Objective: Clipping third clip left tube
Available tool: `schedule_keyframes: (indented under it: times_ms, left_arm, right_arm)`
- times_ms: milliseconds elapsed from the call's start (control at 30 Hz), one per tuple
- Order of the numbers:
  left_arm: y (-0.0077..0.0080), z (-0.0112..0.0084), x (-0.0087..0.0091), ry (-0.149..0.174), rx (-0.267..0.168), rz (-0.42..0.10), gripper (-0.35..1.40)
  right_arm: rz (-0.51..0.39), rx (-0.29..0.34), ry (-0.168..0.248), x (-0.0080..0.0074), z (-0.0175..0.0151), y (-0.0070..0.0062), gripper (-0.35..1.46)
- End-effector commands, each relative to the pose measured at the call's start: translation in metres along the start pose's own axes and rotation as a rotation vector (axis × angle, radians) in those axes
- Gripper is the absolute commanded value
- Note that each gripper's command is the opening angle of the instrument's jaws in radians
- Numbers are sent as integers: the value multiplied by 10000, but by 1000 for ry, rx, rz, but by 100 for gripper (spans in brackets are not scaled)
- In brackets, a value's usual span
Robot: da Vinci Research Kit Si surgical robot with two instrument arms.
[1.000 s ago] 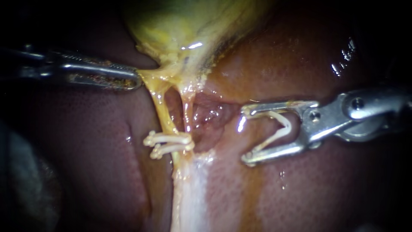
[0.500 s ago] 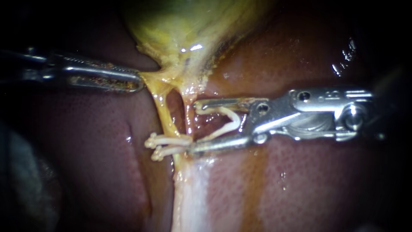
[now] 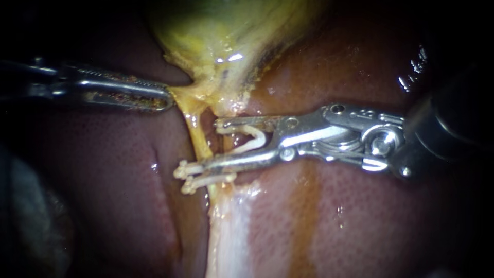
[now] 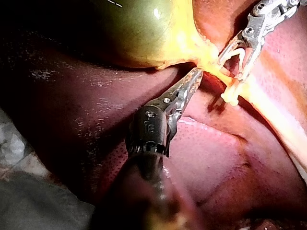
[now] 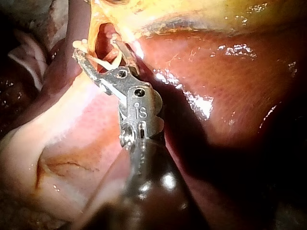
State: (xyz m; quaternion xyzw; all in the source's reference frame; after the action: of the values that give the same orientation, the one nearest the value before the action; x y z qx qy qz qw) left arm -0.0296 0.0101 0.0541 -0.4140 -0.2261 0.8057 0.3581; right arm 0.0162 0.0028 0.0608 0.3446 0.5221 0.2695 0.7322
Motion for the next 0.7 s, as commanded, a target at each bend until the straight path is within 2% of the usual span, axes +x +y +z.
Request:
schedule_keyframes:
  times_ms: [33, 200, 400, 500, 633, 700]
  left_arm:
    - [0, 0, 0, 0, 0, 0, -35]
    - [0, 1, 0, 0, 0, 0, -35]
    - [0, 1, -1, 0, 1, 0, -35]
    - [0, 2, -1, 1, 2, 0, -35]
    - [0, 4, -1, 1, 3, 0, -35]
    - [0, 4, -1, 1, 3, 0, -35]
  right_arm:
    - [1, 3, -2, 0, 1, 2, 50]
    - [9, 42, 18, 3, 10, 4, 50]
    - [14, 102, 54, 12, 32, -6, 49]
    - [20, 108, 67, 17, 46, -10, 49]
    - [22, 105, 75, 22, 58, -8, 49]
    - [24, 112, 92, 24, 59, -7, 49]
